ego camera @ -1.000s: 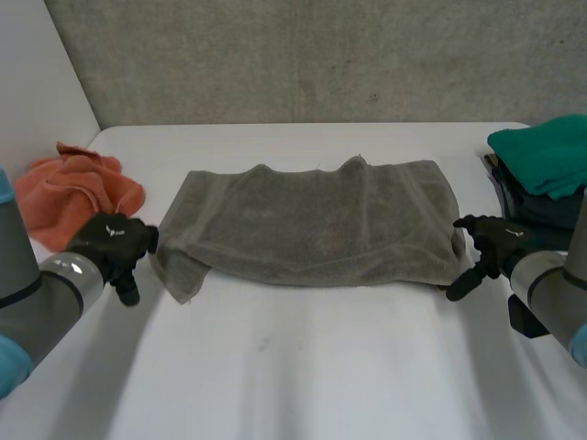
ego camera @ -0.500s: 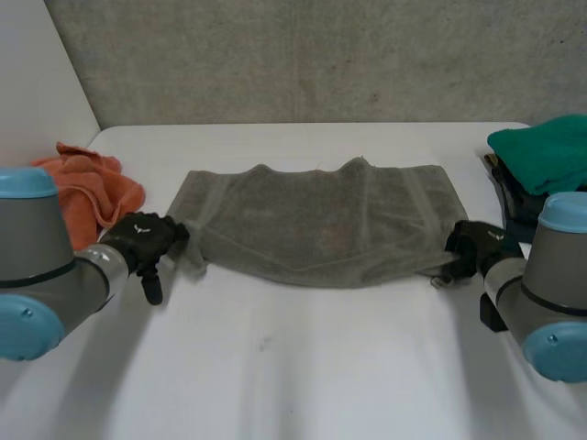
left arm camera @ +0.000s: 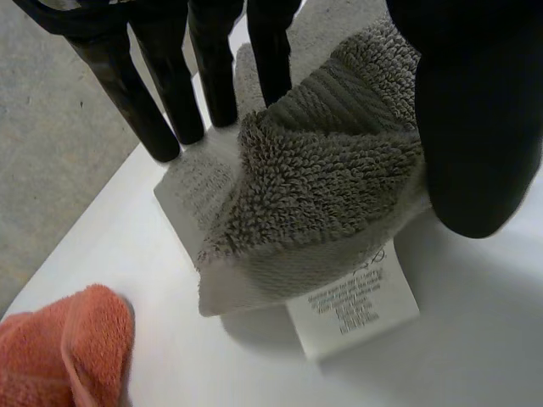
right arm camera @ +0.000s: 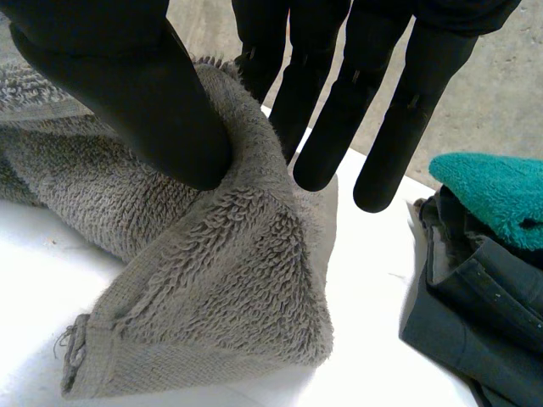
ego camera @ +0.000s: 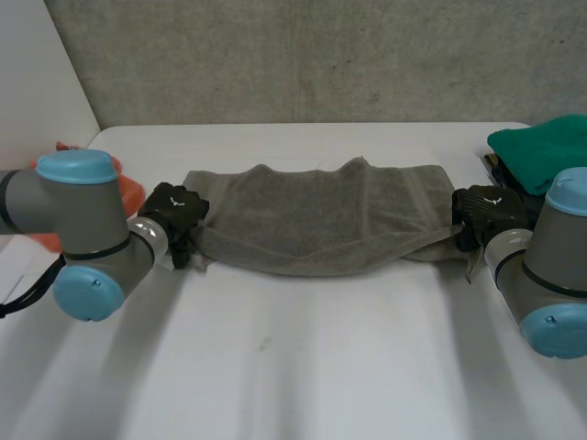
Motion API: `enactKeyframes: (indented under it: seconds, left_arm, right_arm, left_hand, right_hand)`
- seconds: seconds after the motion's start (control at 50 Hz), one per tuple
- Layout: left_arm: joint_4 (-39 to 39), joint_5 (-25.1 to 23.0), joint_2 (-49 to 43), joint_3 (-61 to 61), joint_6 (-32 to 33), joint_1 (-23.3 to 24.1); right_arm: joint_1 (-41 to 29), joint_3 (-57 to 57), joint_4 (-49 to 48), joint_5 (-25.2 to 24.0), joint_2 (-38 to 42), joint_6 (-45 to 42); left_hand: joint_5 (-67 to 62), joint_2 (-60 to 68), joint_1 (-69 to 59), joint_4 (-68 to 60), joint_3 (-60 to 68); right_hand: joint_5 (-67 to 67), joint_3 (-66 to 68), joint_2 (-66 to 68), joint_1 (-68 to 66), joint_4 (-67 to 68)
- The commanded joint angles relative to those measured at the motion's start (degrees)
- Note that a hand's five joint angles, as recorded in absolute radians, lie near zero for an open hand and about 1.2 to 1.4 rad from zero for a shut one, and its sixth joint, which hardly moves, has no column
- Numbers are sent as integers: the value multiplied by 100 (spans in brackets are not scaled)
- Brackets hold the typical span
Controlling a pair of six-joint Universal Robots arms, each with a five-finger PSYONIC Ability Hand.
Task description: Fold the laundry.
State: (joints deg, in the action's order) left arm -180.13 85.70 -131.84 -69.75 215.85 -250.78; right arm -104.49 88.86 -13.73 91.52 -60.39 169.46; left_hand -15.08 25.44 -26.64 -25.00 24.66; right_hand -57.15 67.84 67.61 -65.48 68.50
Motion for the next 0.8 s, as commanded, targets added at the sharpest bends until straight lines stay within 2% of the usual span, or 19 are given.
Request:
enactKeyframes:
  seconds: [0.02,0.06,0.14,0.18,0.2,0.26,0.46,0.58,0.66,0.72,0.8]
  left_arm:
    - [-101,-202,-88,102,27,11]
    - [-154,-395,-1,23,36,-6]
    - [-302,-527,315,-205,-25,-85]
    - [-417,-536,474,-311,-87,-129]
    - [-574,-554,605,-416,-156,-156]
    - [-760,-563,729,-531,-184,-173]
    - [-796,-563,536,-715,71,-252]
    - [-769,-651,869,-1136,282,-454]
    - [-796,-904,1159,-1444,265,-586]
    - [-760,-1212,1187,-1594,308,-665]
    - [-804,-1380,1029,-1665,431,-727]
  right_arm:
    - [60,-44,107,-3,1,-45]
    - [86,-88,177,-3,1,-89]
    - [122,-167,309,-12,-51,-185]
    - [122,-211,371,-12,-78,-221]
    - [122,-228,406,-20,-87,-255]
    - [130,-325,520,-47,-113,-273]
    - [122,-387,652,-108,-61,-247]
    - [165,-369,652,-108,-43,-247]
    - [192,-387,652,-126,-17,-247]
    - [183,-387,652,-161,-8,-247]
    - [148,-396,652,-170,19,-247]
  left_hand:
    - [-3706,3670,-3550,-3714,3748]
    - [-4113,4077,-3957,-4121,4155]
    - [-3947,3912,-3792,-3956,3990]
    - [-3428,3392,-3272,-3436,3470]
    - [-2292,2256,-2137,-2301,2334]
    - [-1474,1438,-1319,-1483,1517]
    - [-1339,1303,-1183,-1347,1381]
    - [-1639,1603,-1484,-1648,1681]
    - [-2162,2126,-2007,-2171,2204]
    - [-2197,2161,-2041,-2205,2239]
    - [-2129,2093,-1974,-2138,2172]
  right_hand:
    - [-1285,1216,1239,-1452,1150]
    - [-1285,1216,1239,-1452,1150]
    - [-1285,1216,1239,-1452,1150]
    - [-1285,1216,1239,-1452,1150]
    - [-1285,1216,1239,-1452,1150]
    - [-1285,1216,1239,-1452,1150]
    - [-1285,1216,1239,-1452,1150]
    - [-1285,1216,1239,-1452,1150]
    - [-1285,1216,1239,-1452,1150]
    - [-1285,1216,1239,-1452,1150]
    - [-1285,1216,1239,-1452,1150]
